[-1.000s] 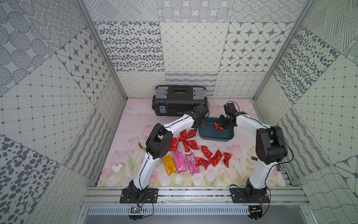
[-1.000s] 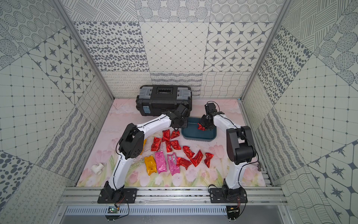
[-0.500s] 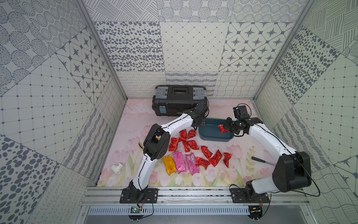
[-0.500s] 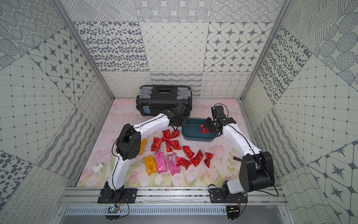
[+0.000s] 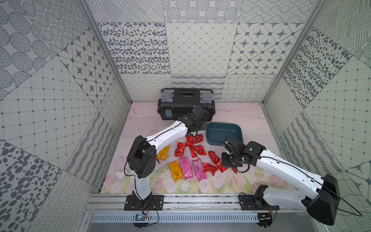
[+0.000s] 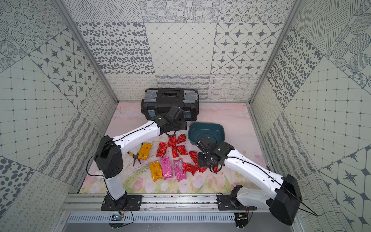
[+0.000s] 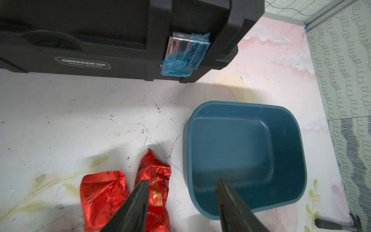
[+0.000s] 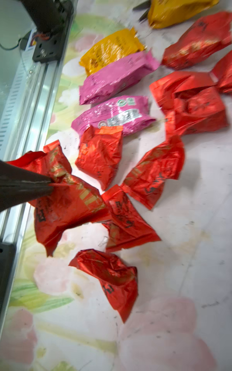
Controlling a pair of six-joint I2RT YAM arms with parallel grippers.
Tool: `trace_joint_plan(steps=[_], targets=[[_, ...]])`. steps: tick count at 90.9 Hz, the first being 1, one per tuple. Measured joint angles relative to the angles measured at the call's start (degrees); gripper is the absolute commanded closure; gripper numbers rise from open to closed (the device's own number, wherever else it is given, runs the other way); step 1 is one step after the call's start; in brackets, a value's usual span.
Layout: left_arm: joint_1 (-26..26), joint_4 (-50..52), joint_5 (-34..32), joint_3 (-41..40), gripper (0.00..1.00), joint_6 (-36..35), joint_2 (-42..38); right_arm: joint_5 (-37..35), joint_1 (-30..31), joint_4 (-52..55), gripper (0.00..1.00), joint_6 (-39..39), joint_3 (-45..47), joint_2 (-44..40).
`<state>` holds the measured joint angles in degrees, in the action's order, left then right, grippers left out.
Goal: Take the tea bags out of the storage box
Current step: Place the tea bag at the center of the board.
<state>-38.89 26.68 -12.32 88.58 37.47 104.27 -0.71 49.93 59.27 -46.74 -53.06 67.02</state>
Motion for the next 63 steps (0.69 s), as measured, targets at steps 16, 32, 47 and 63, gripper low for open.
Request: trace_joint_plan(steps=[16, 32, 47, 63], targets=[[1.6, -0.4, -2.8, -9.1, 0.42, 2.8, -9.2, 0.5, 8.6, -0.8, 1.00, -3.9, 5.8, 0.4], [4.0, -0.2, -4.7, -15.5, 0.42, 5.0, -16.2, 1.4, 9.6, -3.9, 0.84, -5.4, 8.9, 3.7], [6.3, 0.0, -5.9, -20.1, 0.42, 7.0, -21.4, -0.5, 9.3, -5.3, 0.63, -5.3, 8.6, 3.5], [9.4, 0.0, -7.0, -23.9, 0.35, 7.6, -26.4, -5.2, 0.1, -4.2, 0.49, -0.7, 3.6, 0.5]])
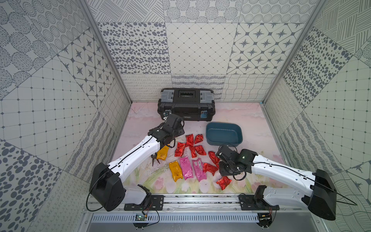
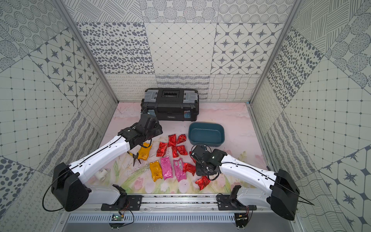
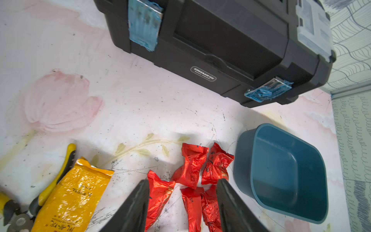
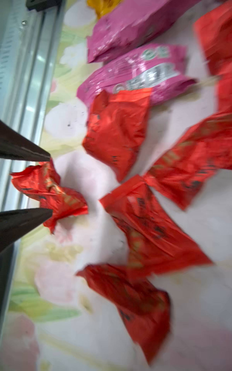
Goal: Take the tea bags out of the storage box
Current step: Place the tea bag at the center of the board.
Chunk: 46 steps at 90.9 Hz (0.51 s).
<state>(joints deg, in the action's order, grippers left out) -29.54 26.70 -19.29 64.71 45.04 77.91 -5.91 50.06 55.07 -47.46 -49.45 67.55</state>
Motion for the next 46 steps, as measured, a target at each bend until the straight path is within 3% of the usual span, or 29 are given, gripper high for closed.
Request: trace_joint_plan(steps=[11, 21, 36, 46], targets=[[3.5, -1.2, -0.9, -3.4, 0.26, -0.7, -3.3, -4.5, -12.9, -1.4, 0.31, 6.3, -5.2, -1.0], [7.9, -3.9, -1.7, -8.8, 0.14, -2.0, -6.6, -9.3, -25.1, -7.2, 0.27, 11.1, -6.0, -2.5], [15.4, -7.8, -1.4, -15.4, 0.07, -6.3, -10.0, -10.7, -42.8, -22.9, 0.19, 16.6, 2.7, -6.3], [20.3, -10.4, -0.6, -18.3, 0.06, -9.7, -10.4, -9.7, -50.2, -33.2, 0.16, 20.9, 8.3, -4.1]])
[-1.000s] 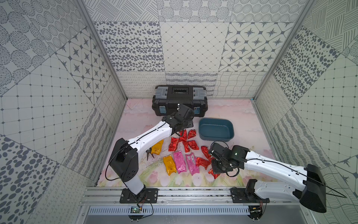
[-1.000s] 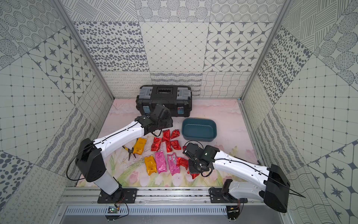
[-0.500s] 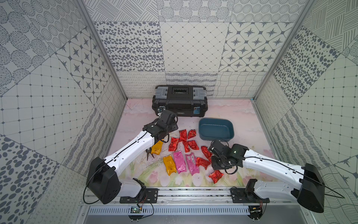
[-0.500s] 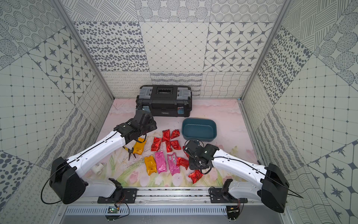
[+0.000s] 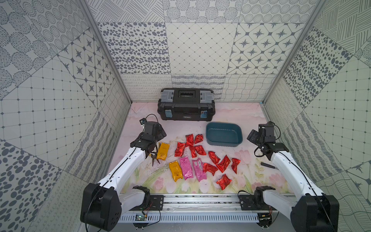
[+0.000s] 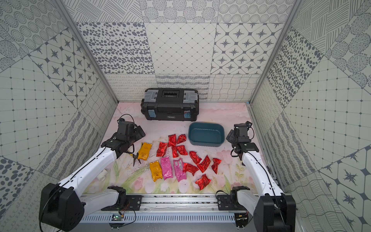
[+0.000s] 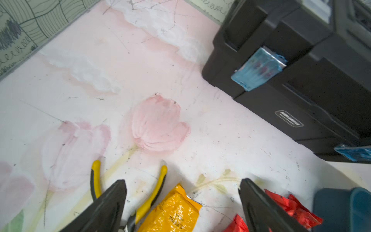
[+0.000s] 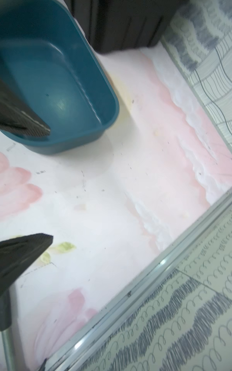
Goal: Take the tea bags out of the storage box
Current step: Place the tea bag at the center of the board, then reset both arms
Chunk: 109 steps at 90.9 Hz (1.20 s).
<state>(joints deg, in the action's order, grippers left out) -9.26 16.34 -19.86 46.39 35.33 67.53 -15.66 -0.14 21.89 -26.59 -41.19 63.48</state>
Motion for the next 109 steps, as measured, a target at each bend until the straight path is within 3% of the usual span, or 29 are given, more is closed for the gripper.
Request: trace_joint_plan(steps=[22, 53, 62, 83, 109], targets=[[7.5, -7.0, 2.1, -6.1, 0.02, -6.7, -0.1, 9.6, -2.1, -25.3, 0.15, 13.2, 7.6, 9.9], [9.6, -18.1, 4.9, -12.6, 0.01, -13.4, 3.3, 16.6, -1.0, -52.9, 0.16, 21.2, 13.8, 22.6], [9.8, -22.3, 6.1, -15.4, 0.01, -14.9, 4.2, 16.8, 0.6, -60.7, 0.11, 22.8, 16.3, 24.9], [10.0, -36.3, 9.1, -22.1, 0.01, -19.8, 8.9, 17.2, 0.7, -65.3, 0.02, 23.8, 17.7, 25.4], [9.1, -52.7, 12.7, -24.2, 0.02, -25.1, 20.1, 17.9, 0.4, -66.7, 0.01, 23.8, 17.7, 25.4]])
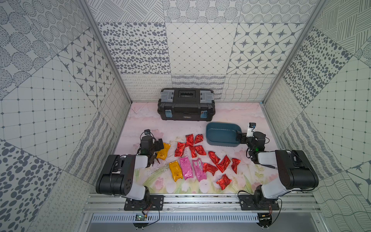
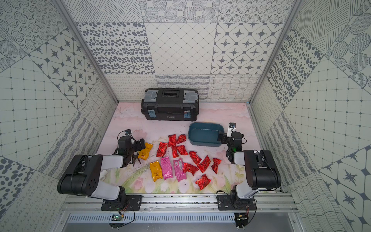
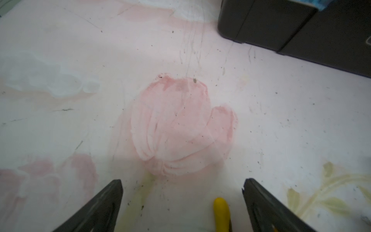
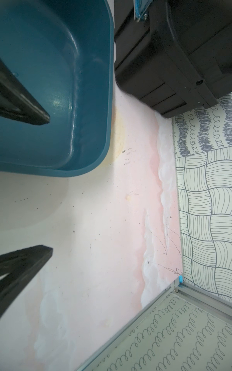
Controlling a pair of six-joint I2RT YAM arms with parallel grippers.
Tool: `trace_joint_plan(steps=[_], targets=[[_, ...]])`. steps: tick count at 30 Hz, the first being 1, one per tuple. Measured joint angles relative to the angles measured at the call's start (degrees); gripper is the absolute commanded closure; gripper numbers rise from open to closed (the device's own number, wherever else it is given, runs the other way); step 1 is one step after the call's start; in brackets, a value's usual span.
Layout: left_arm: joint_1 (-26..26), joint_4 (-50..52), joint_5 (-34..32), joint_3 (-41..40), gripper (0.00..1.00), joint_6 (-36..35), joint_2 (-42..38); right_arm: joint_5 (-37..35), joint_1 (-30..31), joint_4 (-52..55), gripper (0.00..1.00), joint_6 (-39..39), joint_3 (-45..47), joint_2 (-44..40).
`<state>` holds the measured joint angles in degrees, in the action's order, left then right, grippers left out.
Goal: Take the tea bags out of the storage box
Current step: Reset both arms
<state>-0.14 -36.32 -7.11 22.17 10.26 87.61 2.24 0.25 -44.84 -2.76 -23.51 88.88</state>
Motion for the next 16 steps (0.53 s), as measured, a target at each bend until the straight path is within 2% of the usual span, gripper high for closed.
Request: trace_joint_plan(steps=[6, 16], targets=[[-2.2, -5.1, -0.3, 0.5, 0.02, -2.6, 2.0, 0.2, 0.0, -0.2, 0.01, 0.0, 0.0, 0.0], [-2.4, -8.4, -0.8, 0.9, 0.02, -4.4, 2.4, 0.2, -0.1, -0.3, 0.01, 0.0, 0.0, 0.0]])
